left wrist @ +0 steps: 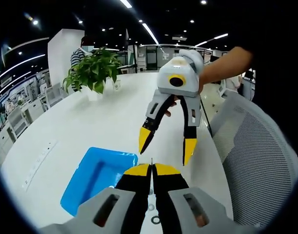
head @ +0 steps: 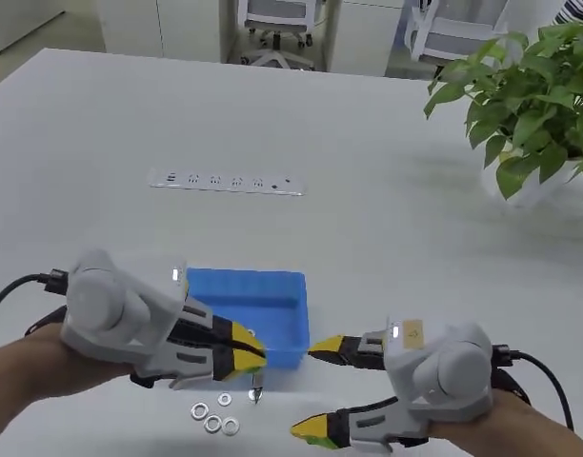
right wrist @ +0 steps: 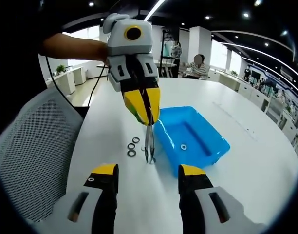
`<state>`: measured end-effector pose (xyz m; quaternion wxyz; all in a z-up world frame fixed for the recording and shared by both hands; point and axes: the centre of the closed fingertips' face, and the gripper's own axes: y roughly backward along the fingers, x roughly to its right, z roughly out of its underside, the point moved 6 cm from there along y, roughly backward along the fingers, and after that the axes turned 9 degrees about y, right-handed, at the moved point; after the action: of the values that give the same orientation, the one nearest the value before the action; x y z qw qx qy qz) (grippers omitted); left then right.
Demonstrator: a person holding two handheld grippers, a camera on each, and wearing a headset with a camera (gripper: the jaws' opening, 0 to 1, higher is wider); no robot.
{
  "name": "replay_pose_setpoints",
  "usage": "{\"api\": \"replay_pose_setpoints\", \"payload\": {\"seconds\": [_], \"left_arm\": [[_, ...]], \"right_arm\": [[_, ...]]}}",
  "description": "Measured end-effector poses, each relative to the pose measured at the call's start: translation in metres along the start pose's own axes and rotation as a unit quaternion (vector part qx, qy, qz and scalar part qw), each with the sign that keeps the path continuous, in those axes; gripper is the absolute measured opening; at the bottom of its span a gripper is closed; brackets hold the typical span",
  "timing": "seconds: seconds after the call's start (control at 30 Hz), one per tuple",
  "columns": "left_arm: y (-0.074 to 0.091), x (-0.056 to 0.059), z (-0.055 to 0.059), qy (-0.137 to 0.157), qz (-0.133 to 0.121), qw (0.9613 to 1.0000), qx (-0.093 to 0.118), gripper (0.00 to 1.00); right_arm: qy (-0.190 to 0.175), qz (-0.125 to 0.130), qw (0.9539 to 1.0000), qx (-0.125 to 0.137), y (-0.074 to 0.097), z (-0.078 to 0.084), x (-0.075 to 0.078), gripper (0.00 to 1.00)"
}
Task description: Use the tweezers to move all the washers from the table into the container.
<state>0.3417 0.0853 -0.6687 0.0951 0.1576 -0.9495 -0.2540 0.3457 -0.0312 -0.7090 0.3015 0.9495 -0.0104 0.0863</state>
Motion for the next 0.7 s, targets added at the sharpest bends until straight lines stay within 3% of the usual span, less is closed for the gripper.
{"api": "replay_pose_setpoints", "payload": {"seconds": [0.33,0.7], "left_arm": [[0.001,0.001,-0.001,-0.004,0.009,0.9999,-0.008,0.05],[0.001,0.0,-0.001,-0.003,0.019,0.9998,-0.01,0.05]], "right_arm": [[0.031,-0.027,0.9991,-0.003,-0.015,-0.005,0.005,0.39],[0.076,-0.06,0.9952,-0.013,-0.035,-0.008,0.006,0.29]]}}
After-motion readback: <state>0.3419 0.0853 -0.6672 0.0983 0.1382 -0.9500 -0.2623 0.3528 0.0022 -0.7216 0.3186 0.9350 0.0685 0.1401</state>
